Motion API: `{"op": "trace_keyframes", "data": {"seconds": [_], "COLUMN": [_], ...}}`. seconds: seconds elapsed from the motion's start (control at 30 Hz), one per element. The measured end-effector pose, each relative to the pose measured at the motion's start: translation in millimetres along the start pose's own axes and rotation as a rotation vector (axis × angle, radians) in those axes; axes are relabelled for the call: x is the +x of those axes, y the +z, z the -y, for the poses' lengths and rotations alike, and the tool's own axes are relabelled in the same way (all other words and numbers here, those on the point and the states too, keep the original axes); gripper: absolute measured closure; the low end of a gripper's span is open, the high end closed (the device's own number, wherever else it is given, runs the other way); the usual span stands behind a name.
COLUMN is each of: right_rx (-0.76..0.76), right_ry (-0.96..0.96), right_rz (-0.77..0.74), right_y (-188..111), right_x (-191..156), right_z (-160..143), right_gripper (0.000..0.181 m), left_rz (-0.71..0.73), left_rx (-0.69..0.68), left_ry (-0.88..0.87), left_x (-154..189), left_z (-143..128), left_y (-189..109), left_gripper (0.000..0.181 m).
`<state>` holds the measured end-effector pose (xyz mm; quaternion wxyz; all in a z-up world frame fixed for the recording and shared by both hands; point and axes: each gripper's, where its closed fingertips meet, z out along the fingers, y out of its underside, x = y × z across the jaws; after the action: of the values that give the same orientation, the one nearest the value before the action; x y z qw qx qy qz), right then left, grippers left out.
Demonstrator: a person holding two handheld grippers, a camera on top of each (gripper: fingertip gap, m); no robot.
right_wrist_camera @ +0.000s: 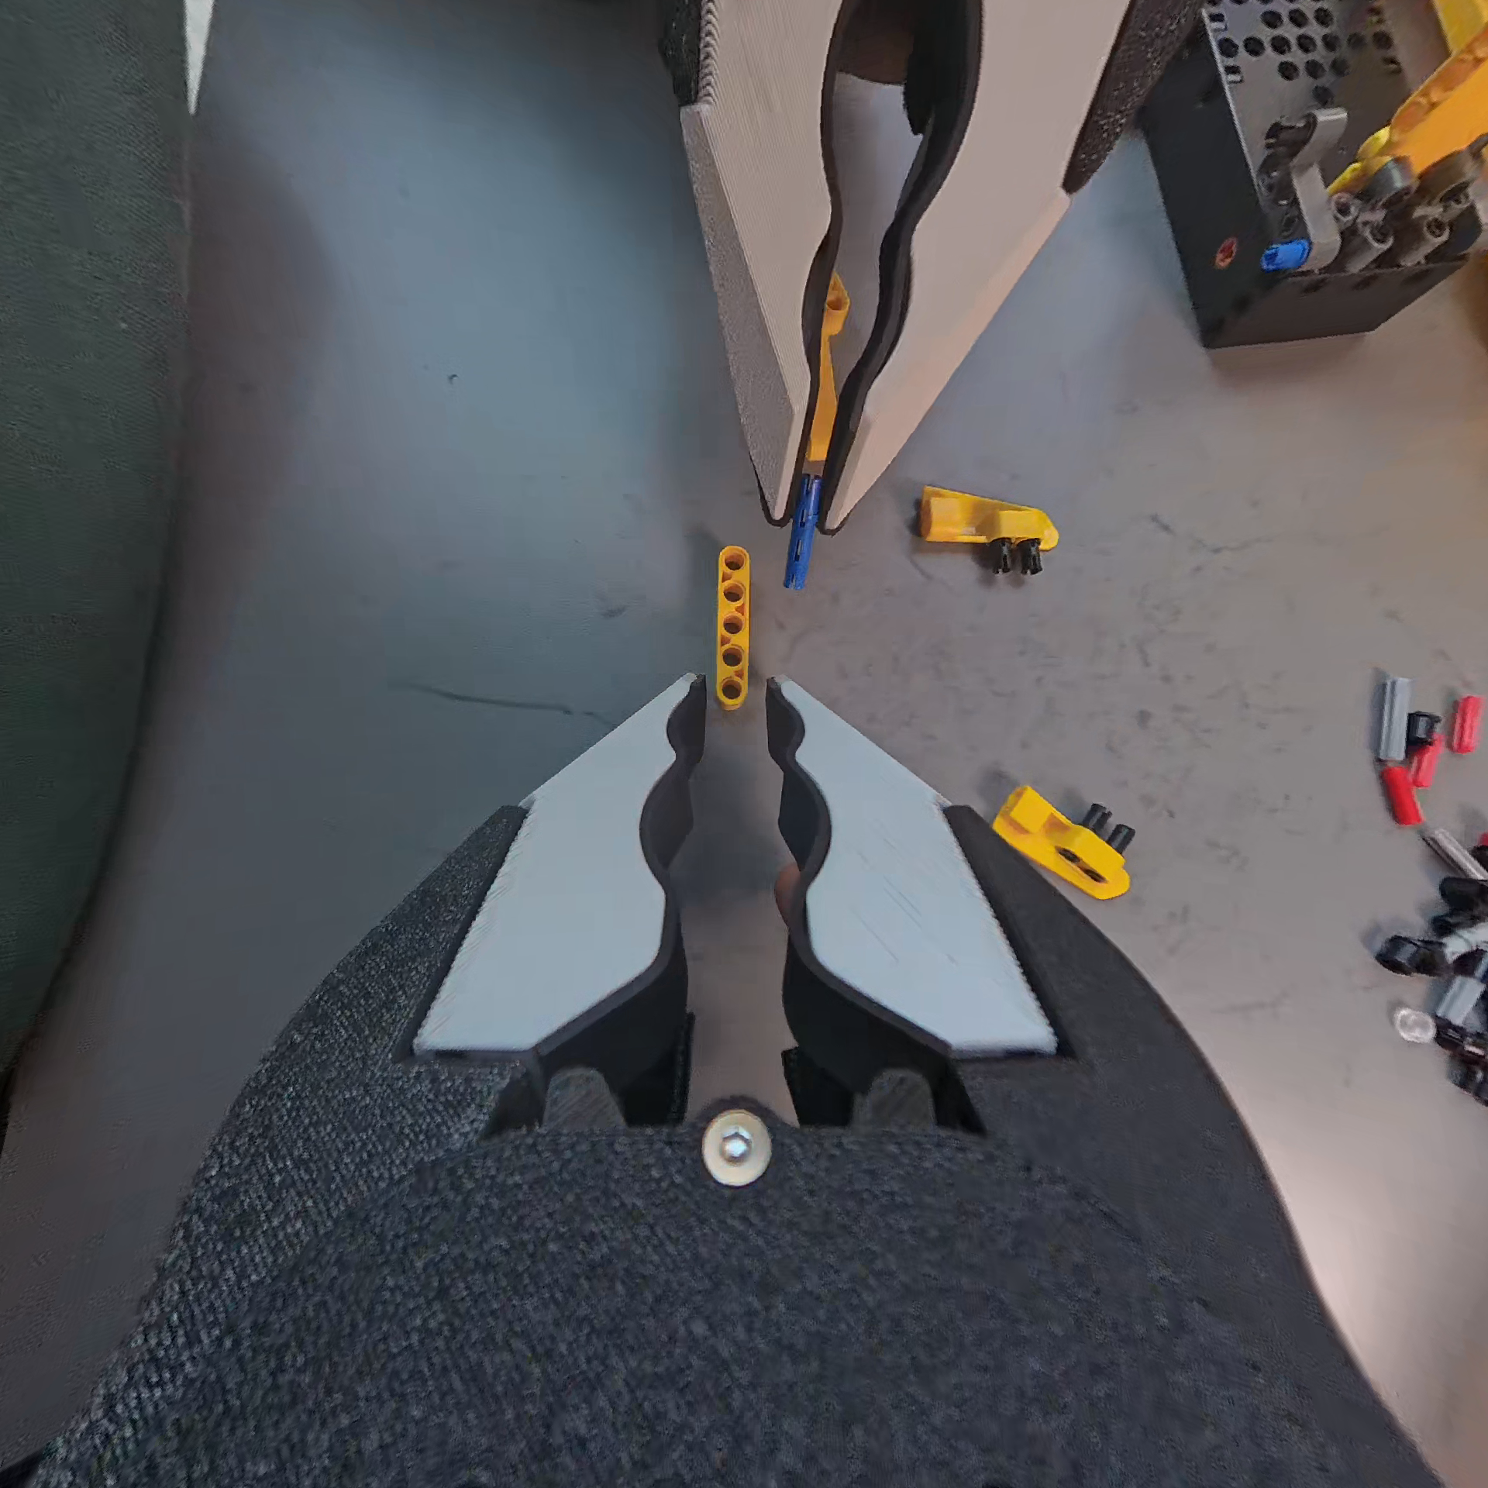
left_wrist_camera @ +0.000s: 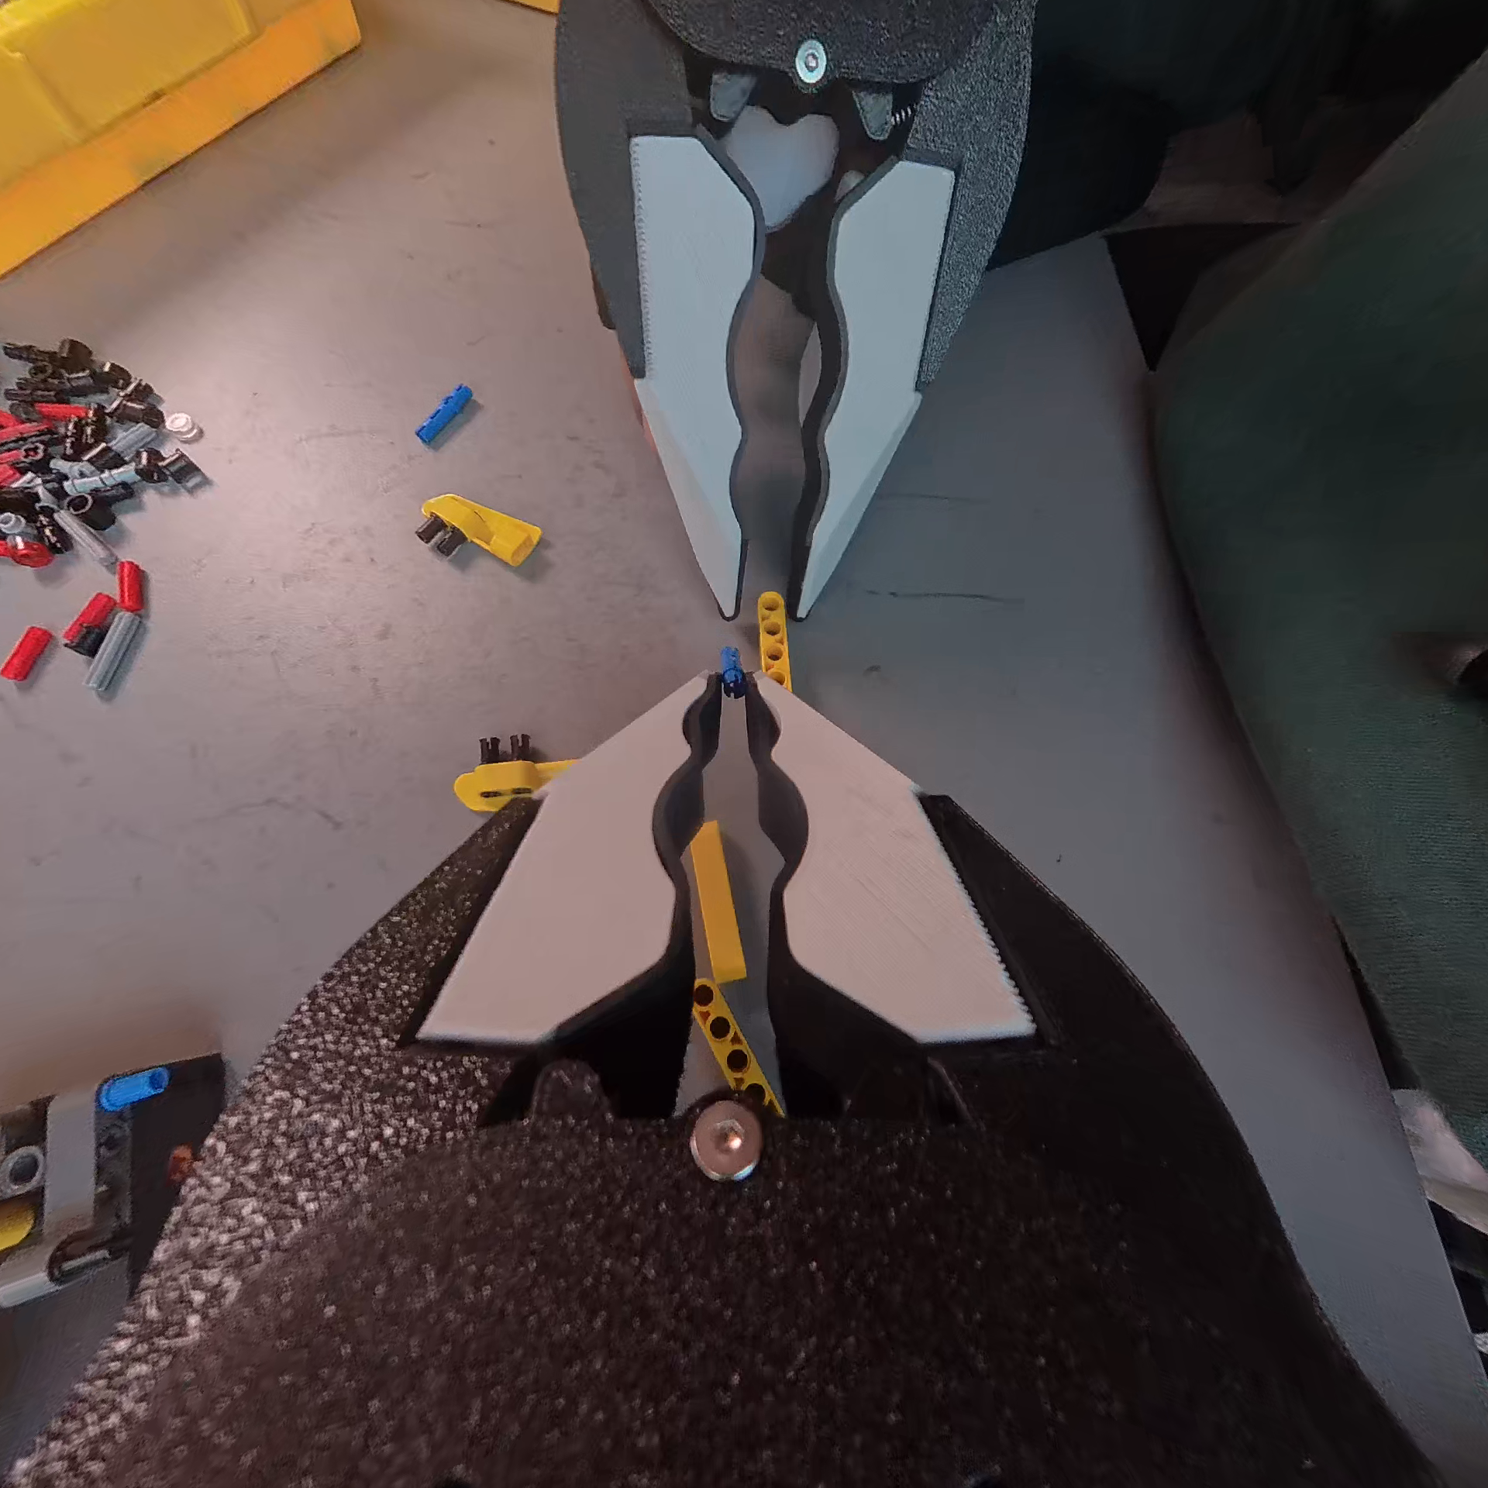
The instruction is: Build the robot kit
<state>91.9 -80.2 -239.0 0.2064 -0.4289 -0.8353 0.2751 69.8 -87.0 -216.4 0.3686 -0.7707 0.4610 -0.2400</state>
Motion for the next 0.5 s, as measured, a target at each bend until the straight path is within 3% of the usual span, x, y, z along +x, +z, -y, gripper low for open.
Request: {"op": "trace_keyframes", "data": {"seconds": [0.17, 0.37, 0.5], "right_rx": [-0.043, 0.079, 0.145], "right_ry": [-0.058, -0.068, -0.049], "right_rz": [0.044, -0.04, -0.059], "right_y": [-1, -8, -7], "right_x": [9, 17, 17], "right_z": [4, 31, 41], "right_gripper": [0.165, 0.165, 0.176], "left_rz": [0.004, 0.005, -0.007], "left_rx": [-0.001, 0.046, 0.095], "left_ry": [0.008, -0.026, -0.054], "left_x": [1, -1, -1], "left_z": [0, 7, 14], "left_y": [-1, -7, -13], "left_gripper": [0.177, 0.177, 0.177]}}
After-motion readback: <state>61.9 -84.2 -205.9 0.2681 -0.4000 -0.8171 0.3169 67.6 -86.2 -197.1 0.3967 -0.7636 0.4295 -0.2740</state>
